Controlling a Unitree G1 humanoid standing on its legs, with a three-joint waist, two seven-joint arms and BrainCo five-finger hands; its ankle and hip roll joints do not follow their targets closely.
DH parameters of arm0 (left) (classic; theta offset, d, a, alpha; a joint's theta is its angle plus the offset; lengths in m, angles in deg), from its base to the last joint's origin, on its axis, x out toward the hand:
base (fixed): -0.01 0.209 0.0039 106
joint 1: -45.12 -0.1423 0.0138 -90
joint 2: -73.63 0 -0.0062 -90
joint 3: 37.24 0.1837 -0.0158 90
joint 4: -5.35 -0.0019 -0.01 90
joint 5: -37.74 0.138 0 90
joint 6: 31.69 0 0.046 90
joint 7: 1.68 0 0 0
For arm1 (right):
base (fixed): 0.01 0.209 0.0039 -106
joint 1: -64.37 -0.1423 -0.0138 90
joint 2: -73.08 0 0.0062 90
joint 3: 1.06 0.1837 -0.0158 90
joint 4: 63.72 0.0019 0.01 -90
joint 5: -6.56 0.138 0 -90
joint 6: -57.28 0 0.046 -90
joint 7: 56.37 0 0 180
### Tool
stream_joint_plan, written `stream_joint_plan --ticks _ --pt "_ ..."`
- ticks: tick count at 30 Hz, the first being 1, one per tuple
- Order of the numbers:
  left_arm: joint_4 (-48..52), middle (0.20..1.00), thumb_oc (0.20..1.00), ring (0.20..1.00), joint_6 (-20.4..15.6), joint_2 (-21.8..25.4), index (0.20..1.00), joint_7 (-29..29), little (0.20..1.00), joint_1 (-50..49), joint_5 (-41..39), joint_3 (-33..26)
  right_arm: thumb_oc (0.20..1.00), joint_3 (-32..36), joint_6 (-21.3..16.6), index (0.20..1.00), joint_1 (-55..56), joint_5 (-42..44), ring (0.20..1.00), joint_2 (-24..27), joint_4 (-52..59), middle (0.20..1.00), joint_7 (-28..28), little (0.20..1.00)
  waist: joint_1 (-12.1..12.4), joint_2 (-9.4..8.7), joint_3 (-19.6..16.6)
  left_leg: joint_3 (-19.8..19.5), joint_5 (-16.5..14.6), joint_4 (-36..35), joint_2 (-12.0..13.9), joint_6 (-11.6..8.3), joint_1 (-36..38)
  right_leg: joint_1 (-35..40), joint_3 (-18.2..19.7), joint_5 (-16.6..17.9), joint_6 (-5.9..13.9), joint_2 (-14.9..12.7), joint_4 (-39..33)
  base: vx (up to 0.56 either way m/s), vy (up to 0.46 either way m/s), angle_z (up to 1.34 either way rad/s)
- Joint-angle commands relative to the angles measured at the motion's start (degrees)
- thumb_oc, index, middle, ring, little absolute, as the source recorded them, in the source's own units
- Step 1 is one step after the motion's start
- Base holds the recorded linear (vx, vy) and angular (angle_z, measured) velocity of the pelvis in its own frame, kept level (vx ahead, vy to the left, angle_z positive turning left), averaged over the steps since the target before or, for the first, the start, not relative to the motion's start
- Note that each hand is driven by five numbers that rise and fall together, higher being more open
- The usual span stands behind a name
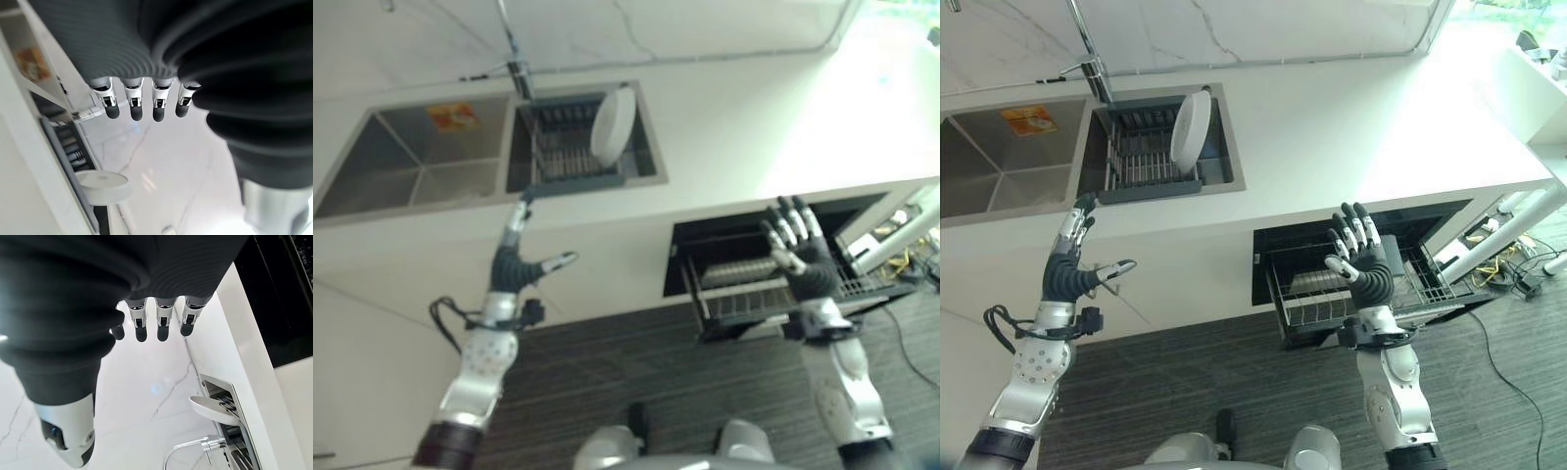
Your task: Place the dishes in the dishwasher.
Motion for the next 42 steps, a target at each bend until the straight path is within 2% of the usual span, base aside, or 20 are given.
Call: stream_joint_plan --ticks 1,4,5,7,9,11,13,16,17,20,24,25,27,29,31,32,33,34,39,42 --pt "3.4 1.000 1.000 1.000 -2.1 -0.9 1.000 2.9 1.000 1.7 2.7 0.2 1.000 0.3 -5.4 1.000 -4.0 2.0 1.000 2.9 -0.9 1.000 -1.9 1.000 0.9 0.01 -3.4 -4.5 -2.5 4.2 -0.1 -2.70 -3.2 7.4 -3.0 6.0 -3.89 2.7 -20.1 -0.09 -0.102 -0.35" --pt "2.4 1.000 1.000 1.000 -3.4 -1.3 1.000 3.6 1.000 1.4 2.9 0.3 1.000 -0.1 -6.4 1.000 -4.9 2.4 1.000 3.7 -0.7 1.000 -1.6 1.000 0.8 -0.39 -3.3 -4.4 -4.4 8.2 -0.8 -2.79 -3.3 8.4 -3.3 7.2 -4.49 2.3 -23.5 -0.04 -0.100 -0.18" --pt "3.1 1.000 1.000 1.000 -3.3 -2.0 1.000 2.3 1.000 0.3 3.1 0.5 1.000 0.4 -6.7 1.000 -4.7 1.5 1.000 4.1 -0.4 1.000 -0.7 1.000 0.9 -1.24 -2.3 -4.2 -5.2 17.3 -1.3 -3.74 -6.3 10.2 -2.1 8.7 -5.21 1.4 -25.9 0.00 -0.071 -0.02" --pt "3.5 1.000 1.000 1.000 -3.3 -2.2 1.000 1.0 1.000 -0.3 3.9 0.7 1.000 0.5 -6.7 1.000 -4.8 2.4 1.000 3.8 -0.8 1.000 -0.3 1.000 1.0 -1.04 -1.3 -5.5 -4.1 21.9 -0.4 -4.64 -9.0 10.6 -1.0 9.5 -5.56 1.6 -25.9 0.01 0.006 -0.02" --pt "3.2 1.000 1.000 1.000 -3.5 -2.5 1.000 0.7 1.000 -0.4 3.2 0.6 1.000 0.2 -6.6 1.000 -4.9 0.1 1.000 2.6 -0.6 1.000 0.0 1.000 0.9 -0.17 -1.4 -6.2 -2.4 16.9 1.4 -5.09 -8.9 10.8 0.4 9.1 -5.25 2.1 -25.4 0.09 0.164 -0.18" --pt "2.7 1.000 1.000 1.000 -2.3 -2.8 1.000 0.5 1.000 0.1 1.7 1.0 1.000 -0.5 -5.1 1.000 -4.2 -1.4 1.000 2.9 -0.3 1.000 0.5 1.000 0.6 0.63 -1.3 -6.6 3.9 8.0 5.5 -7.48 -9.3 12.9 2.5 8.4 -5.07 2.4 -27.2 0.16 0.273 -0.16" --pt "2.2 1.000 1.000 1.000 -2.2 -2.9 1.000 0.2 1.000 0.3 1.5 1.3 1.000 -0.5 -5.3 1.000 -3.7 -0.9 1.000 3.4 -0.3 1.000 0.4 1.000 0.5 0.82 -1.2 -7.5 7.8 5.2 8.1 -8.94 -10.3 14.0 3.5 8.2 -5.05 2.3 -28.3 0.13 0.207 -0.08" --pt "1.6 1.000 1.000 1.000 -2.7 -3.2 1.000 -0.5 1.000 0.4 1.5 1.5 1.000 0.3 -5.5 1.000 -2.8 -0.6 1.000 4.5 0.2 1.000 0.0 1.000 0.3 1.24 -0.7 -7.0 10.0 3.0 10.8 -9.99 -11.3 15.1 3.0 8.3 -4.73 1.0 -29.1 0.14 0.250 -0.18" --pt "1.5 1.000 1.000 1.000 -2.9 -3.2 1.000 -0.6 1.000 0.3 1.3 1.5 1.000 0.4 -5.6 1.000 -2.7 -0.5 1.000 4.8 0.4 1.000 0.0 1.000 0.2 1.34 -0.6 -6.9 9.7 2.9 10.7 -9.92 -11.3 15.1 2.9 8.2 -4.69 0.7 -29.1 0.16 0.313 -0.13" --pt "1.6 1.000 1.000 1.000 -2.6 -2.9 1.000 -1.3 1.000 0.2 1.0 1.8 1.000 0.3 -5.7 1.000 -2.5 1.3 1.000 5.0 -0.5 1.000 -0.6 1.000 0.4 1.47 -0.8 -8.5 6.8 2.9 8.2 -8.93 -9.3 15.2 3.5 8.3 -4.35 -0.4 -28.8 0.18 0.337 -0.10" --pt "2.7 1.000 1.000 1.000 -1.4 -2.6 1.000 -2.3 1.000 -0.1 1.3 1.4 1.000 0.2 -4.6 1.000 -2.6 0.9 1.000 3.8 -0.3 1.000 -1.2 1.000 1.4 1.63 -2.1 -9.1 2.8 2.5 5.3 -6.99 -5.3 14.2 0.2 7.7 -2.62 -3.4 -26.0 0.17 0.298 -0.10" --pt "2.8 1.000 1.000 1.000 -1.0 -2.0 1.000 -3.1 1.000 -0.1 1.1 1.2 1.000 0.1 -4.3 1.000 -3.2 0.9 1.000 2.9 -0.1 1.000 -0.4 1.000 2.3 1.60 -2.6 -8.6 1.6 2.7 4.7 -5.54 -4.7 13.6 -1.4 5.9 -1.80 -4.8 -22.2 0.16 0.239 0.05" --pt "3.0 1.000 1.000 1.000 -0.8 -1.6 1.000 -3.9 1.000 0.2 1.3 1.3 1.000 0.2 -4.1 1.000 -3.1 0.8 1.000 2.3 0.4 1.000 0.3 1.000 2.4 1.40 -2.7 -8.4 0.9 2.9 3.8 -4.02 -4.8 12.3 -1.4 6.1 -1.00 -5.4 -16.9 0.11 0.135 0.05" --pt "2.9 1.000 1.000 1.000 -0.3 -1.0 1.000 -3.7 1.000 0.6 2.8 1.7 1.000 -0.3 -3.6 1.000 -3.0 0.8 1.000 1.5 1.0 1.000 0.5 1.000 2.0 1.31 -2.1 -9.2 0.0 2.7 2.7 -2.22 -3.3 7.1 -0.1 9.8 0.26 -6.7 -8.8 0.12 0.049 0.19" --pt "3.2 1.000 1.000 1.000 0.1 -0.2 1.000 -2.2 1.000 0.7 2.6 1.5 1.000 -1.1 -3.5 1.000 -3.5 1.0 1.000 1.5 0.9 1.000 -0.6 1.000 2.4 1.30 -1.7 -8.4 -0.2 3.0 3.3 -2.91 -3.0 6.2 -1.1 9.1 -0.07 -7.7 -13.9 0.07 -0.113 0.06" --pt "3.3 1.000 1.000 1.000 0.1 0.2 1.000 -0.6 1.000 0.3 2.9 0.9 1.000 -2.1 -3.9 1.000 -4.4 0.9 1.000 1.4 0.2 1.000 -1.8 1.000 2.2 1.20 -1.0 -7.3 -0.9 3.2 4.0 -3.50 -2.1 4.9 -1.5 12.5 0.54 -8.9 -17.2 0.02 -0.171 -0.15" --pt "3.3 1.000 1.000 1.000 0.3 0.6 1.000 0.4 1.000 0.2 2.7 0.3 1.000 -2.6 -3.5 1.000 -5.2 1.1 1.000 1.6 0.1 1.000 -2.3 1.000 2.1 1.28 -0.7 -6.6 -1.2 2.8 4.8 -3.81 -1.6 4.2 -0.8 13.1 1.05 -9.1 -18.1 0.03 -0.216 -0.30" --pt "3.0 1.000 1.000 1.000 0.4 0.8 1.000 0.9 1.000 0.2 2.4 0.0 1.000 -2.9 -3.4 1.000 -5.5 1.1 1.000 2.1 0.0 1.000 -2.5 1.000 2.2 1.22 -0.8 -5.8 -0.9 2.4 5.9 -4.58 -1.6 5.3 -1.4 11.9 1.01 -8.6 -21.2 0.02 -0.210 -0.36" --pt "3.6 1.000 1.000 1.000 0.1 -1.4 1.000 0.2 1.000 -0.6 2.8 1.6 1.000 -2.1 -1.6 1.000 -5.0 2.0 1.000 3.4 0.3 1.000 -1.0 1.000 2.2 0.07 -2.9 -4.5 1.6 -1.3 9.1 -7.63 -1.2 10.1 -3.9 13.1 0.42 -6.7 -31.3 0.09 -0.229 -0.14" --pt "3.5 1.000 1.000 1.000 0.2 -1.2 1.000 1.1 1.000 -0.2 4.0 2.1 1.000 -1.9 -1.8 1.000 -4.2 2.7 1.000 3.6 1.1 1.000 -1.1 1.000 1.5 -0.04 -3.4 -4.1 1.7 -1.6 9.8 -8.30 -0.9 10.8 -4.4 12.9 -0.11 -5.8 -32.1 0.04 -0.161 0.13"
